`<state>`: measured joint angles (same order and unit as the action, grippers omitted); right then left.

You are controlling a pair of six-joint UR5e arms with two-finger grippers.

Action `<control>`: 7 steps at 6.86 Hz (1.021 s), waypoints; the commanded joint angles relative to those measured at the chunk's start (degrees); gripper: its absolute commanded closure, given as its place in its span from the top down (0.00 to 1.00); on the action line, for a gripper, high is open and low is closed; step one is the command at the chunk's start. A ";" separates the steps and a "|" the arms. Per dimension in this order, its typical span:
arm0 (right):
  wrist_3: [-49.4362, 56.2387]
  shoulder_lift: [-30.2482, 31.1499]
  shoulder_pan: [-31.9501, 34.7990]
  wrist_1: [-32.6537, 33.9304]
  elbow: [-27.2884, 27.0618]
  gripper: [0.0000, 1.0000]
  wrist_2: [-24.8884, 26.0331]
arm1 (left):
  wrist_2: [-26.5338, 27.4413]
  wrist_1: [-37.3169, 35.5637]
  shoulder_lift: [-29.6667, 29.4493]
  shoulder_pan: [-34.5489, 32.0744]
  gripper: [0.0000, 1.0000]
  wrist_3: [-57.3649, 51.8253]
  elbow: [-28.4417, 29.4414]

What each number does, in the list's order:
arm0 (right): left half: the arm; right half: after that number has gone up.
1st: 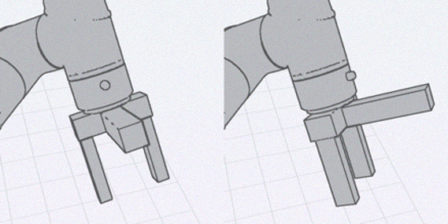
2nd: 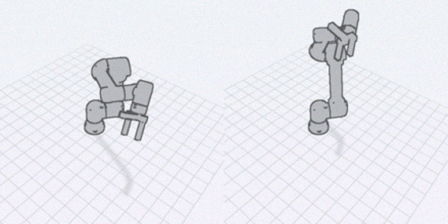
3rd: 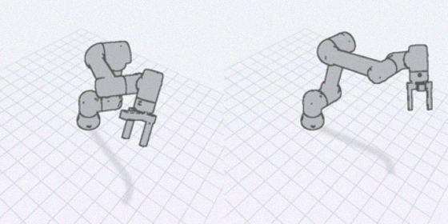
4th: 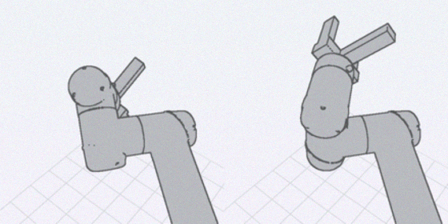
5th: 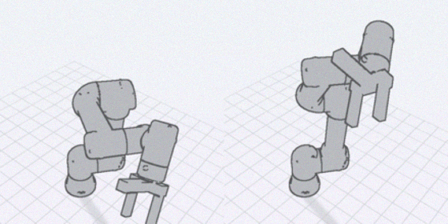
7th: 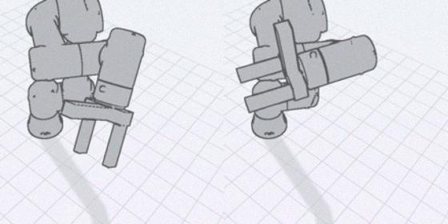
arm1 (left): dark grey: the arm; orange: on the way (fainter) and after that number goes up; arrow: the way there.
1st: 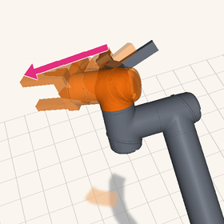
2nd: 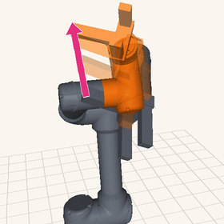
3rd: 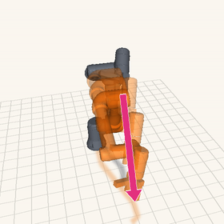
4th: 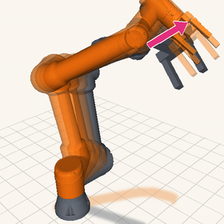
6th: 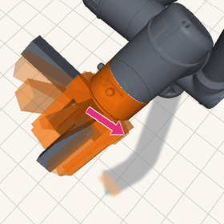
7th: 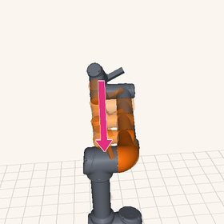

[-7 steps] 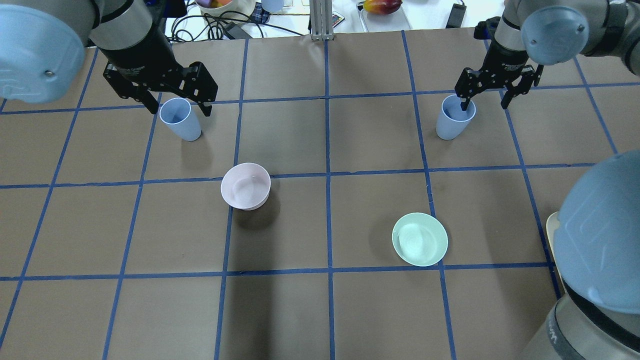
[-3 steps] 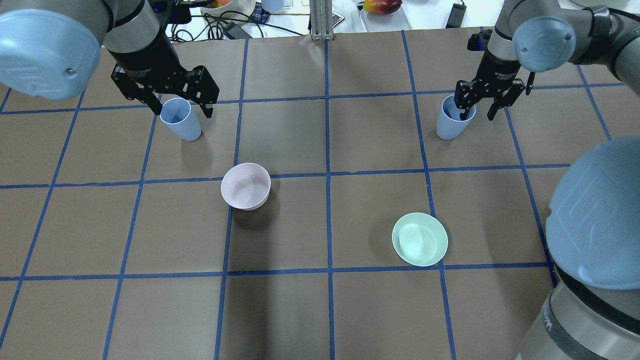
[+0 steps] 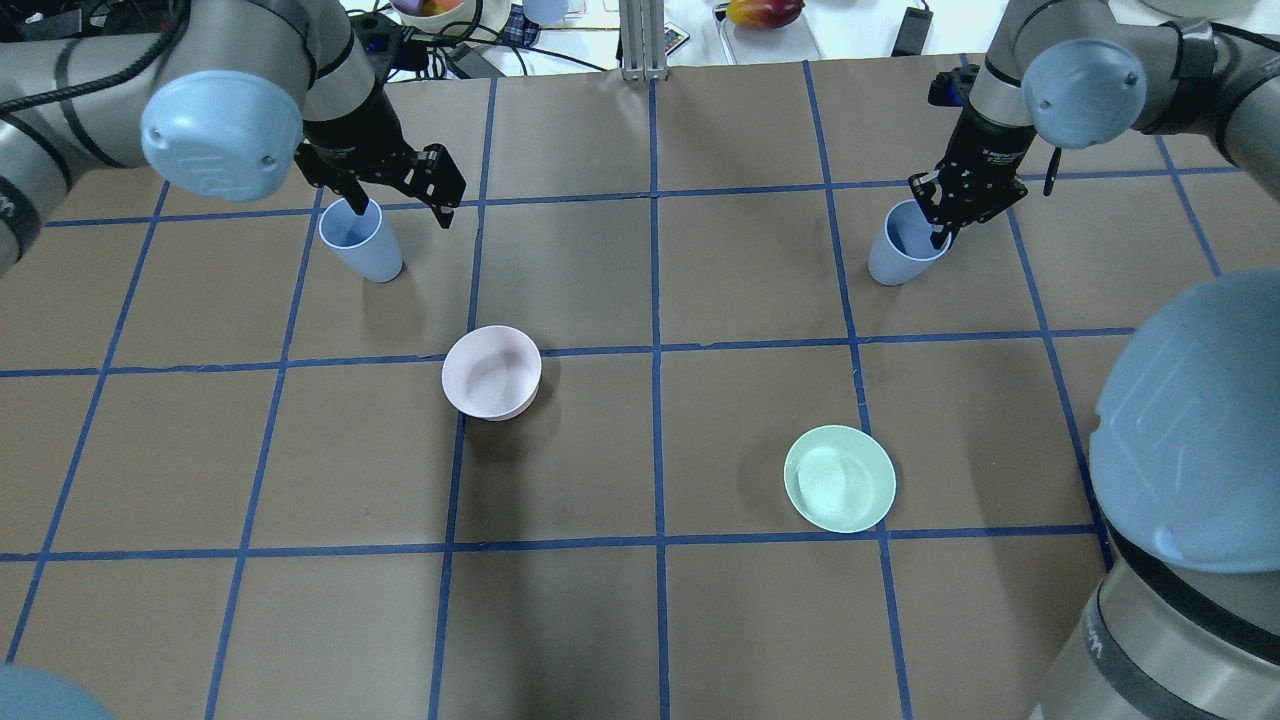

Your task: Stack blue cups with both arms

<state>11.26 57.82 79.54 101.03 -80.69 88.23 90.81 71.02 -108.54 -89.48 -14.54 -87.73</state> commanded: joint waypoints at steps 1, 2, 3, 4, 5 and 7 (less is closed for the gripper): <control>-0.01 0.80 -0.26 -0.48 1.31 0.00 0.89 | 0.24 -10.06 -7.62 3.85 1.00 -7.39 -0.08; -0.01 2.81 -0.88 -3.44 2.63 0.00 0.90 | 0.07 -14.20 -10.17 5.79 1.00 -10.31 0.53; -0.10 5.79 -1.14 -8.35 3.25 0.00 0.90 | 0.07 -15.28 -11.33 5.81 0.95 -10.33 0.45; -0.10 9.12 -1.84 -13.53 3.43 0.00 0.90 | 0.07 -15.30 -11.34 5.81 0.85 -10.25 -0.33; -0.10 11.77 -2.46 -16.54 3.35 0.00 0.90 | 0.07 -15.03 -11.87 5.98 0.55 -10.25 -0.51; -0.10 14.60 -2.72 -19.82 3.52 0.00 4.90 | 0.33 -14.42 -12.13 5.98 0.00 -10.42 -0.87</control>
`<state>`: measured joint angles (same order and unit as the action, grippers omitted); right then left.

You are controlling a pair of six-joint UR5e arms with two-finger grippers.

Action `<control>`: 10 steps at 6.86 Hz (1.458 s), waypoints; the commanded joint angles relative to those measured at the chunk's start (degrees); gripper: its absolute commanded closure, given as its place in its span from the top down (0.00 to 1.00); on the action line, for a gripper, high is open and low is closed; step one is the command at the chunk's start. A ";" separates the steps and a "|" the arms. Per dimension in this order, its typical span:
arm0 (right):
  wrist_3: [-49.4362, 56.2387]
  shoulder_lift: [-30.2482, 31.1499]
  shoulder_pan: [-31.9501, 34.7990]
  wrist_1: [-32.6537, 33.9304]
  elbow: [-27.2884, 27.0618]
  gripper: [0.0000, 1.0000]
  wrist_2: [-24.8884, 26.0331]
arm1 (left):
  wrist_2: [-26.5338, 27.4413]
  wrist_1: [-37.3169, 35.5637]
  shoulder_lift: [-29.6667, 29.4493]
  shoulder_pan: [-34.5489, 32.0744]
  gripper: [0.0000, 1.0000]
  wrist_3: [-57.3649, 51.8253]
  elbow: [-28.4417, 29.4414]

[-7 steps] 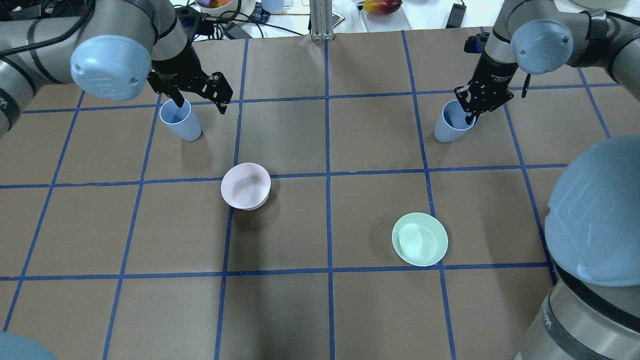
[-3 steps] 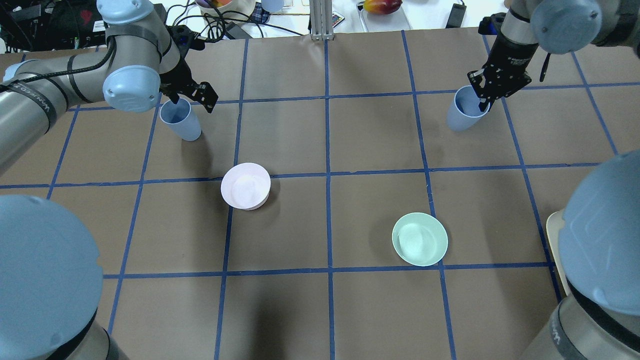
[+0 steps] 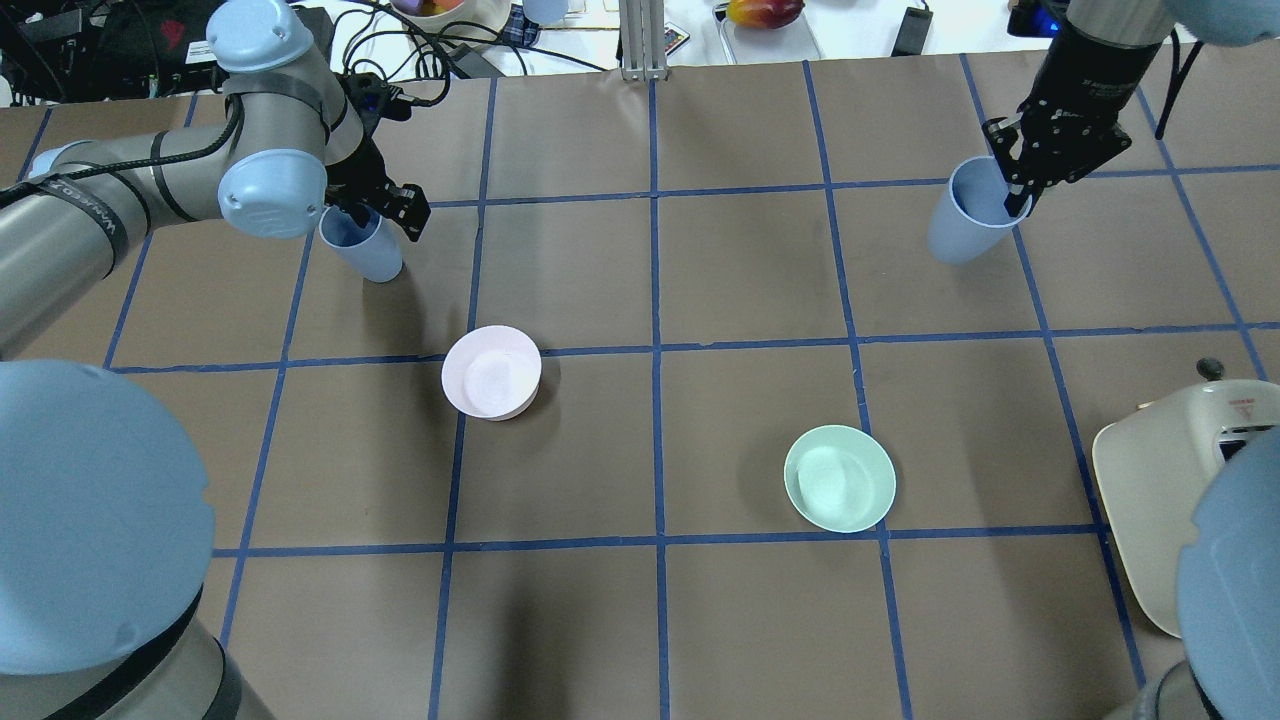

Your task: Stack blue cups with both arms

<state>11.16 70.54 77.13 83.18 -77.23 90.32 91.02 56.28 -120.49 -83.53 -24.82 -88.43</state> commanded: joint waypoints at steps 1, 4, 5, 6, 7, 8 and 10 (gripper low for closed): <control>0.96 1.62 -0.48 -1.71 -0.63 0.00 5.28 | 1.08 0.33 -0.01 0.04 0.00 -0.15 0.36; 3.34 0.22 -0.49 -0.66 -0.38 0.00 3.03 | 2.94 4.25 1.75 -1.62 0.00 -0.06 2.63; 3.69 0.13 -0.49 0.04 -0.37 0.00 3.11 | 2.76 7.85 2.45 -5.37 0.00 3.08 5.61; 3.69 0.13 -0.49 0.05 -0.37 0.00 3.11 | 2.85 9.62 1.93 -9.67 0.00 11.98 8.60; 3.69 0.13 -0.49 -0.04 -0.55 0.00 3.11 | 2.24 9.64 2.19 -13.55 0.00 20.86 9.58; 3.69 0.13 -0.49 -0.04 -0.55 0.00 2.94 | 2.06 10.16 2.45 -19.07 0.00 25.56 9.42; 3.69 0.13 -0.49 -0.13 -0.64 0.00 2.94 | -0.30 10.34 0.97 -28.49 0.00 28.06 8.98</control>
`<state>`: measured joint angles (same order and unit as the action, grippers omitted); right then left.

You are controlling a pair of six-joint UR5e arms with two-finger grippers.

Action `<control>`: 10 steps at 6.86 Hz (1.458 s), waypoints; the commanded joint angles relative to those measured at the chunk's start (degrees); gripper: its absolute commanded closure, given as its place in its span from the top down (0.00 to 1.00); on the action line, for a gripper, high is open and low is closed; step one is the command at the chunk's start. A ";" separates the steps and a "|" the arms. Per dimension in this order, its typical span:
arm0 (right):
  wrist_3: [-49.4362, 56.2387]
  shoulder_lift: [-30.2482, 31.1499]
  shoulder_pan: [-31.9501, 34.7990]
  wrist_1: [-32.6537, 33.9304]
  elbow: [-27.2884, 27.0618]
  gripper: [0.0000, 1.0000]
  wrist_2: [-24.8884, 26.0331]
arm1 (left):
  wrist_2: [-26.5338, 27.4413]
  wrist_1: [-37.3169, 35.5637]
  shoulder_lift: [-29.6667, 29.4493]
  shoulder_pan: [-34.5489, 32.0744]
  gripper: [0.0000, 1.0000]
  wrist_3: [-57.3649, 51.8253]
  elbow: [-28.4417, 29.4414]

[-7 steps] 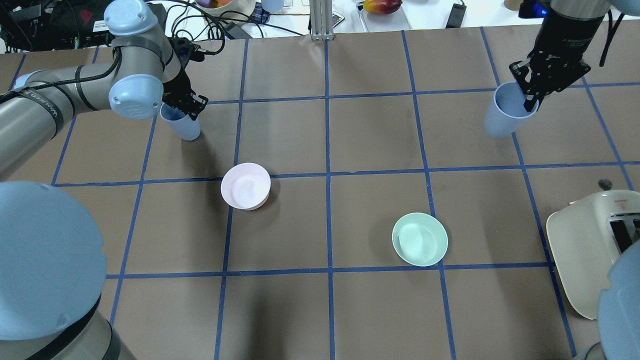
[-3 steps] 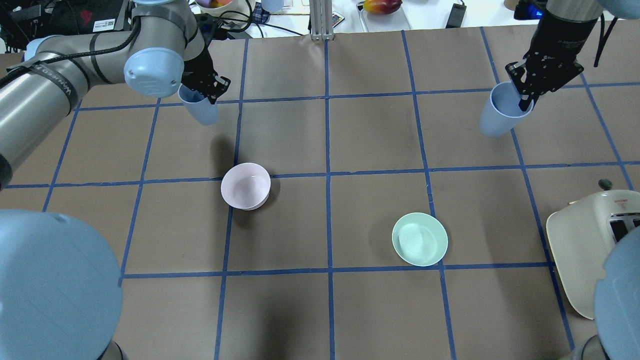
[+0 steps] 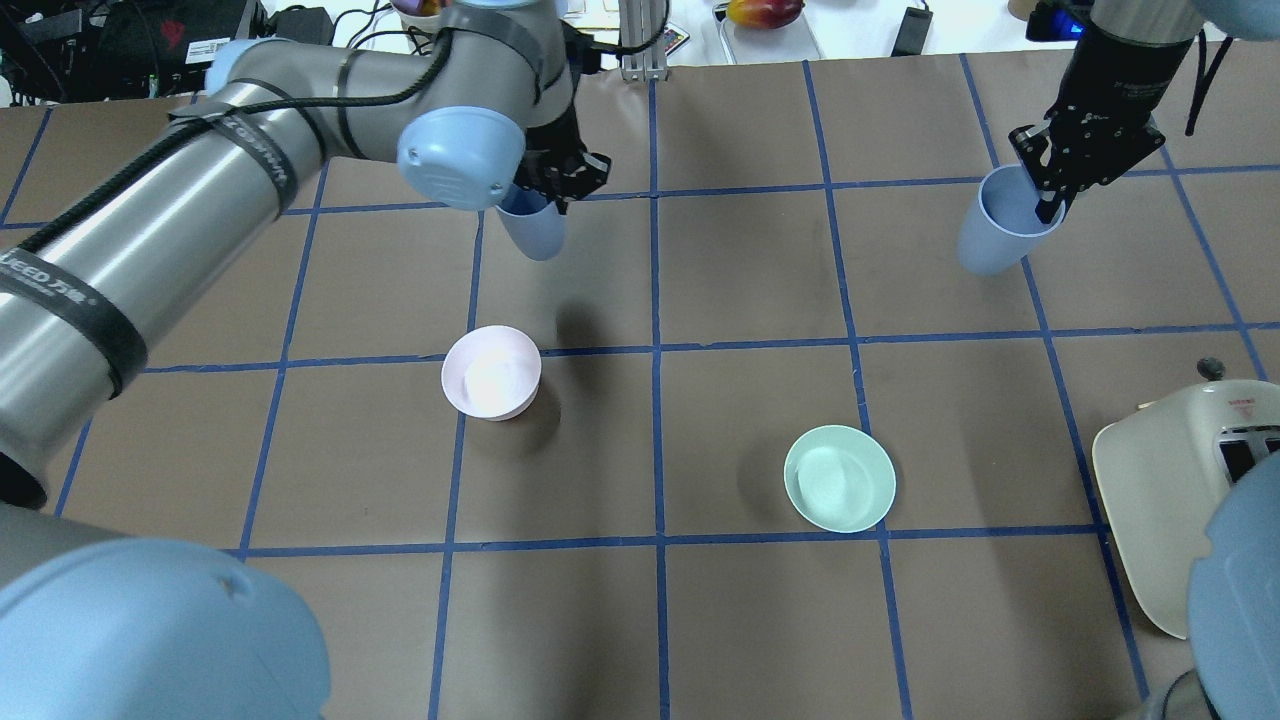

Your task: Stack blue cups with both arms

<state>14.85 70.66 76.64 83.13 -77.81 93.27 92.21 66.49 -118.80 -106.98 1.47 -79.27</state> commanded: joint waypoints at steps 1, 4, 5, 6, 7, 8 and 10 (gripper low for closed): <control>0.00 0.00 0.00 -0.07 -0.07 0.00 -0.02 | -2.81 0.22 0.14 -7.34 0.00 1.78 -1.32; 0.00 -0.26 0.00 0.11 -0.07 0.00 -0.02 | -1.77 -2.06 -2.83 -8.16 0.00 2.66 -2.21; 0.00 -0.26 0.00 0.11 -0.15 0.00 -0.11 | -0.03 -3.63 -3.89 -8.16 0.00 2.74 -2.38; 0.00 -0.26 0.00 0.02 -0.15 0.00 -0.11 | 0.60 -5.73 -5.46 -8.16 0.00 3.01 -2.12; -0.08 -0.26 0.00 0.11 -0.07 0.00 -0.11 | 0.69 -7.32 -5.91 -8.16 0.01 2.57 -2.03; -0.09 -0.26 0.00 0.11 0.02 0.00 -0.02 | 0.17 -7.60 -4.44 -7.81 0.99 2.31 -2.21; -0.52 0.00 0.18 0.02 0.55 0.00 -0.20 | -0.18 0.07 0.81 -4.39 1.00 2.05 -0.64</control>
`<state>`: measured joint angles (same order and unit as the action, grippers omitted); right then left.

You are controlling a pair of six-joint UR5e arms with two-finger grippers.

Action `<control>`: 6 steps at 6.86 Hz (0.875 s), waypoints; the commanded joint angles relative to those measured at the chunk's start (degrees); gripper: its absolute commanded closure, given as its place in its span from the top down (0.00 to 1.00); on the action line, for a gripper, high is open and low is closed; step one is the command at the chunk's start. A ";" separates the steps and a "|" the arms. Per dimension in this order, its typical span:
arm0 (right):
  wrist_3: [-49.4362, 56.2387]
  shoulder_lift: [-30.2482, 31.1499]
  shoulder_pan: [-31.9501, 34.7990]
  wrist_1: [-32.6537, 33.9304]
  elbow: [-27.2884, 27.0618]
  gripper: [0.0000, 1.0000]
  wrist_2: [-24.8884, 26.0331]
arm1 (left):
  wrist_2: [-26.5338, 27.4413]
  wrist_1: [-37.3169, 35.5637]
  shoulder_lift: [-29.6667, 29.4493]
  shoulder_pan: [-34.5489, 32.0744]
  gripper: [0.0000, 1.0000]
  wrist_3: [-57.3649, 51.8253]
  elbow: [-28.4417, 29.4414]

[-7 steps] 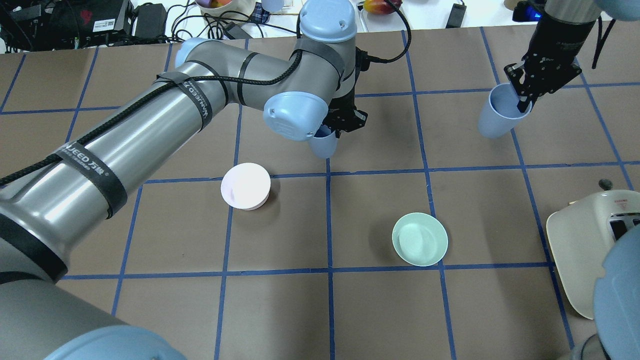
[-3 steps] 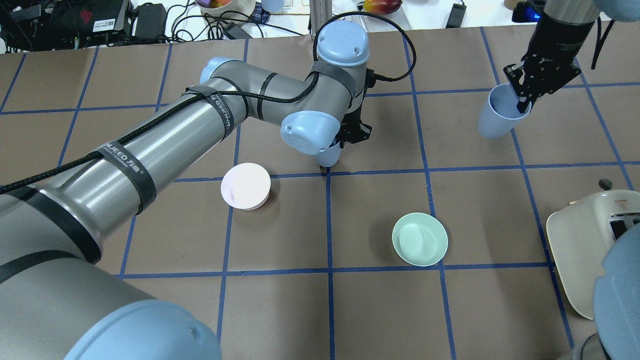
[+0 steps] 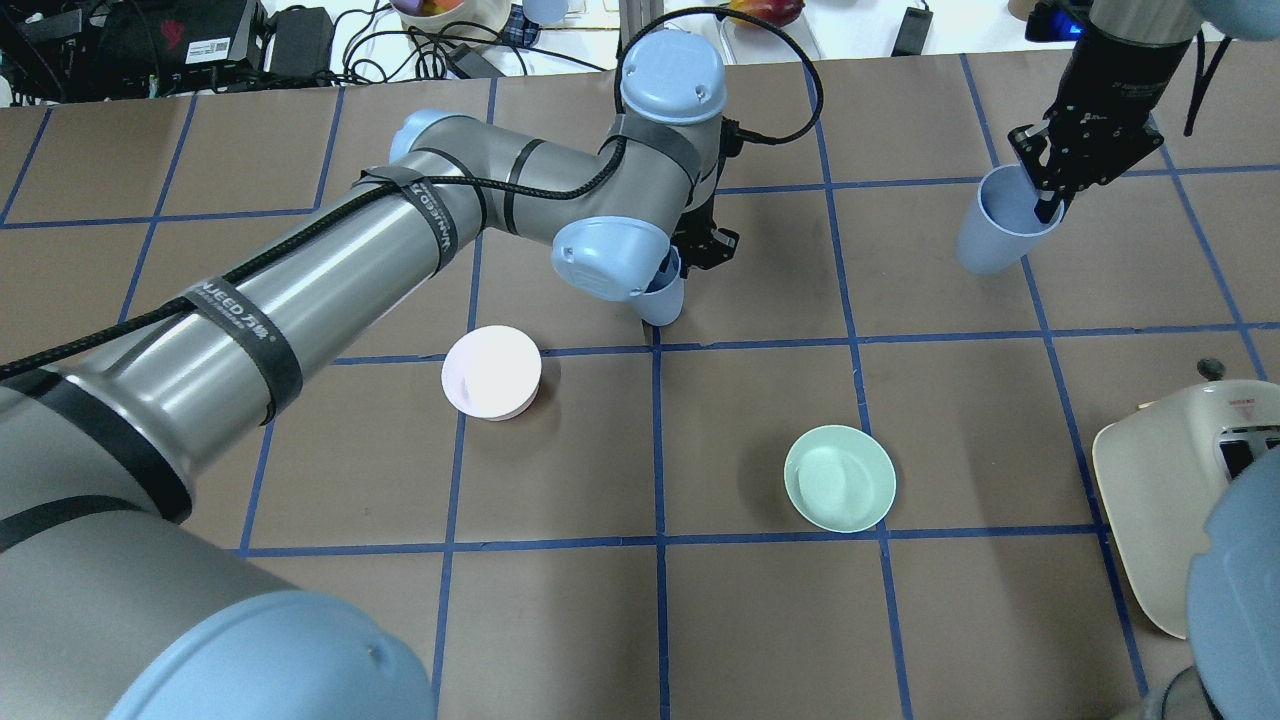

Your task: Stack blue cups with both arms

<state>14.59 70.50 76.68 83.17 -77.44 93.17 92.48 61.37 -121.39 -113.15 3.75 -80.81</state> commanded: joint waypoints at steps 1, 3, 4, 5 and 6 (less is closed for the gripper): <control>-0.61 0.60 0.22 -0.03 0.27 0.00 -1.13 | -2.29 17.87 8.49 5.45 1.00 -1.80 4.05; -5.93 1.56 1.96 -0.03 1.23 0.00 -3.77 | -8.09 32.37 15.62 14.41 1.00 -6.09 8.47; -9.02 1.92 5.37 1.36 1.50 0.00 -3.78 | -7.67 38.41 19.14 18.28 1.00 -9.52 7.95; -11.93 2.09 9.93 3.12 1.50 0.00 -3.78 | -7.50 39.78 22.05 21.02 1.00 -16.43 6.47; -16.57 2.01 13.54 4.09 1.50 0.00 -3.78 | -7.58 38.75 24.69 22.79 1.00 -17.19 3.84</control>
<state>2.87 72.46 85.70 85.84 -76.00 89.44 84.99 99.51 -100.09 -93.14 -10.26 -74.61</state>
